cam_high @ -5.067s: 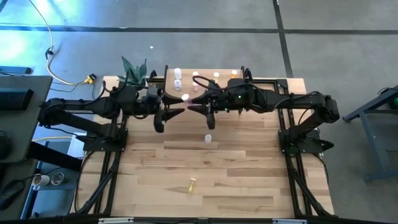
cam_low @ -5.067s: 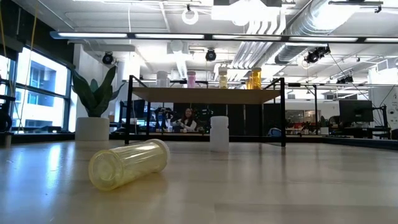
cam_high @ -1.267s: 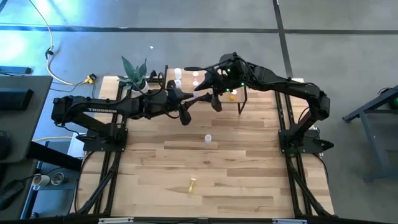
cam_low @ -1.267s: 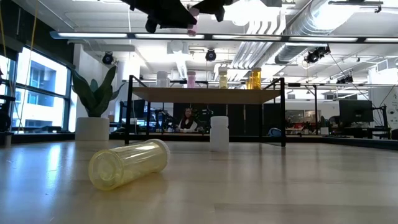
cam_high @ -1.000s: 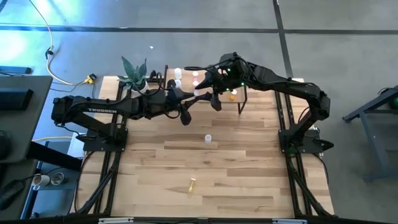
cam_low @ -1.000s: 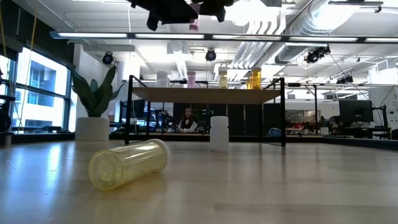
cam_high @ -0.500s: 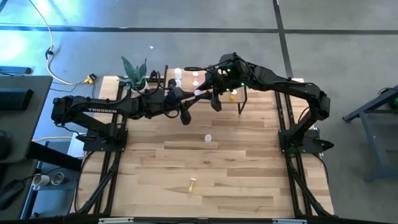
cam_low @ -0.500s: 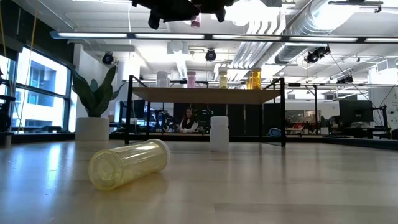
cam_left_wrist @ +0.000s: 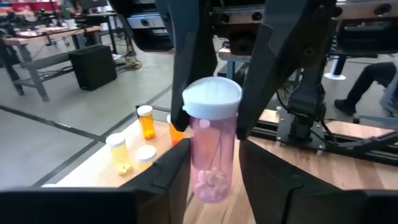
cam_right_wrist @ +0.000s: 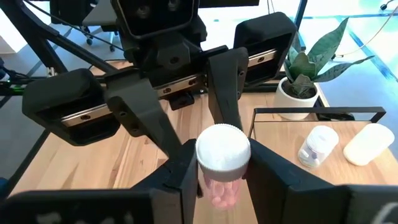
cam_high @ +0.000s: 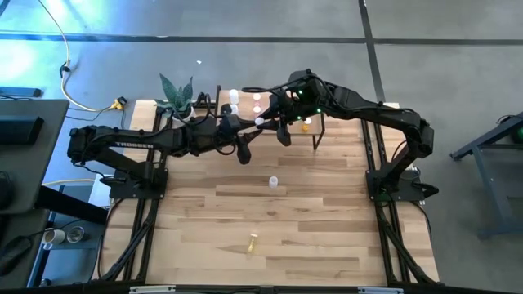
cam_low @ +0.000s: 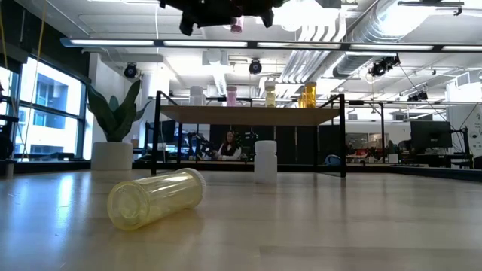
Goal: Pick and place medicine bottles onto shelf by color
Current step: Put the pink pill bottle aligned with the other pink pill bottles on the shelf
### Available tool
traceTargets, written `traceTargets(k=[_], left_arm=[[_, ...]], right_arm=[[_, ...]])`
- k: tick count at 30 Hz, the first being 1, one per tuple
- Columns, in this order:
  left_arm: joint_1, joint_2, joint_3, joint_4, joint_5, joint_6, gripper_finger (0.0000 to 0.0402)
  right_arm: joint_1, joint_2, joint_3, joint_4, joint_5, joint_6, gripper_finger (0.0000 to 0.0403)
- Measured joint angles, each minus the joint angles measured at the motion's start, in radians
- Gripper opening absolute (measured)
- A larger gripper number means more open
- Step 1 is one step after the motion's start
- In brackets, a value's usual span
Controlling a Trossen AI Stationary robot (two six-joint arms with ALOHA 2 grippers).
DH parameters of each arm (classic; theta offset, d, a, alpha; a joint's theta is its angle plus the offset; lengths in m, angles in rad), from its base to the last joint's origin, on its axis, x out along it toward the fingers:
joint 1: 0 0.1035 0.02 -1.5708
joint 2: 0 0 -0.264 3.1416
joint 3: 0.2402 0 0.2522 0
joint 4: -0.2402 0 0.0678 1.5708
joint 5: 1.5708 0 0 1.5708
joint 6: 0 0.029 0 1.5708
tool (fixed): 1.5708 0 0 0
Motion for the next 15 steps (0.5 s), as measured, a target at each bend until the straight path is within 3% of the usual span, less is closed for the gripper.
traceTargets(k=[8,15], left_arm=[[-0.001,-0.007,0.000,-0.009,0.015,0.003,0.0187],[-0.001,-0.074,0.000,-0.066,0.008,0.012,0.0209]], right_arm=[[-0.001,0.000,0.000,0.000,0.001,0.000,0.0101],[-0.010,-0.007,0.000,0.000,0.008,0.000,0.0101]])
